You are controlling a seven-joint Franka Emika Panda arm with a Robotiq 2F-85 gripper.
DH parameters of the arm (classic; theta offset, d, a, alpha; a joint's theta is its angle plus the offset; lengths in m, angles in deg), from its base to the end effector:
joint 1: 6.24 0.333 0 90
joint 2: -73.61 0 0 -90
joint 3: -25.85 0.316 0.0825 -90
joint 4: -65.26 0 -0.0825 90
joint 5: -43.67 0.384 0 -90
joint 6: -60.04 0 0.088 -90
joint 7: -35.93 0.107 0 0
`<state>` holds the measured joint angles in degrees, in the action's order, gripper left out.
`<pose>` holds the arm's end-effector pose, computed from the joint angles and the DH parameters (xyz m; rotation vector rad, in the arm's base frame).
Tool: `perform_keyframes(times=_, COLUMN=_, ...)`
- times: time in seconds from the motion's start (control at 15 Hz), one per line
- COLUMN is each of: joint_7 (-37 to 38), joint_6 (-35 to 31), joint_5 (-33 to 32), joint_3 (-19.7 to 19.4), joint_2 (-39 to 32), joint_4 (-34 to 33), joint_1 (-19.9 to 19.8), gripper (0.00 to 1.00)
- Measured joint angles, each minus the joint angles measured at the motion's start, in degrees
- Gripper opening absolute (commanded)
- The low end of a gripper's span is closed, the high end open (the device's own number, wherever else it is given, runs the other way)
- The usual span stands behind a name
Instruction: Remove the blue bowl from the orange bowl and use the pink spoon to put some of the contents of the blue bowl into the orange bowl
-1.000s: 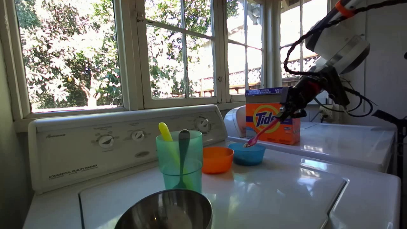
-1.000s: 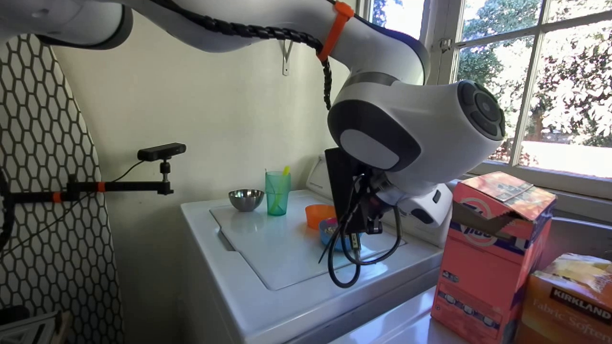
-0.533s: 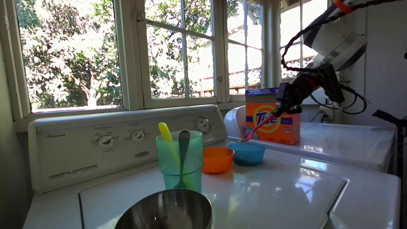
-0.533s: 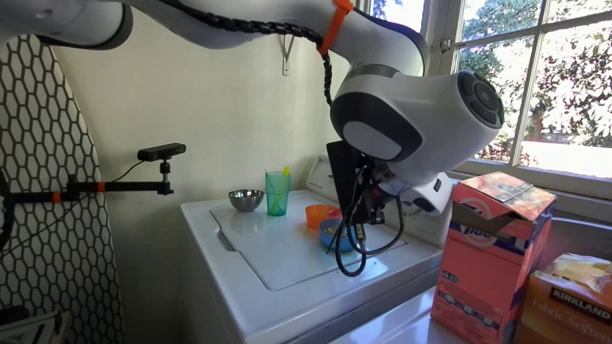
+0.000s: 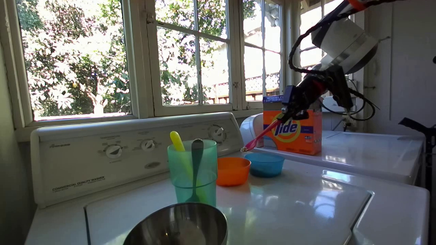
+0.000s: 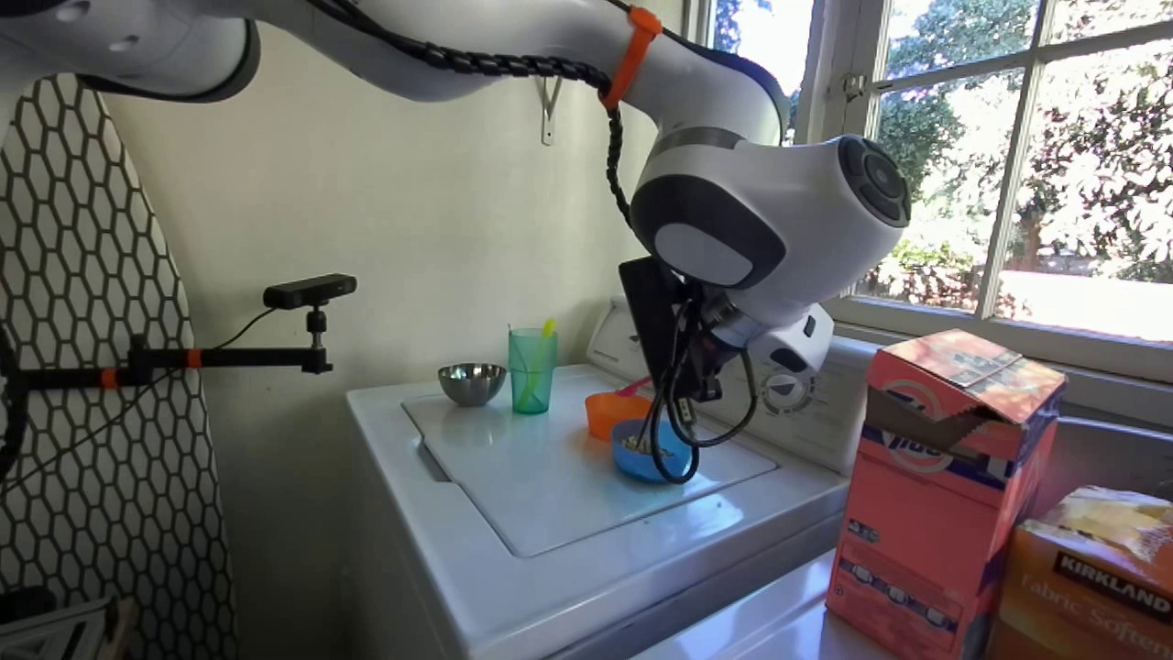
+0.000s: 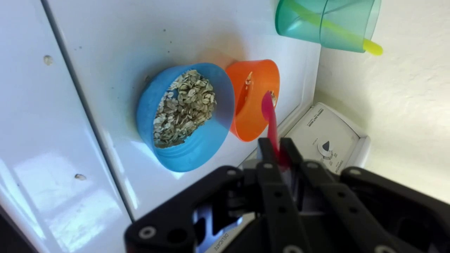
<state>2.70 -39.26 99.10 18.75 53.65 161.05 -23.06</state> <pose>0.6167 -0.1822 0.4157 -2.2291 0.1657 -0.2344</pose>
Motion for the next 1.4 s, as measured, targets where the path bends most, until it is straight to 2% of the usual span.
perform_keyframes(times=0.53, joint_7=0.0, joint_6=-10.6, joint_5=-8.55, joint_3=1.67, joint_2=-0.67, joint_4=-0.23, joint_1=5.48, gripper=0.02)
perform_keyframes(times=1.0, joint_7=-4.66, joint_6=-11.47, joint_5=-14.76, joint_3=5.55, joint_2=0.2, joint_4=-0.76, joint_1=7.09, gripper=0.02)
perform_keyframes(times=1.4, joint_7=-9.06, joint_6=-12.28, joint_5=-24.21, joint_3=7.03, joint_2=4.02, joint_4=-0.97, joint_1=8.98, gripper=0.02)
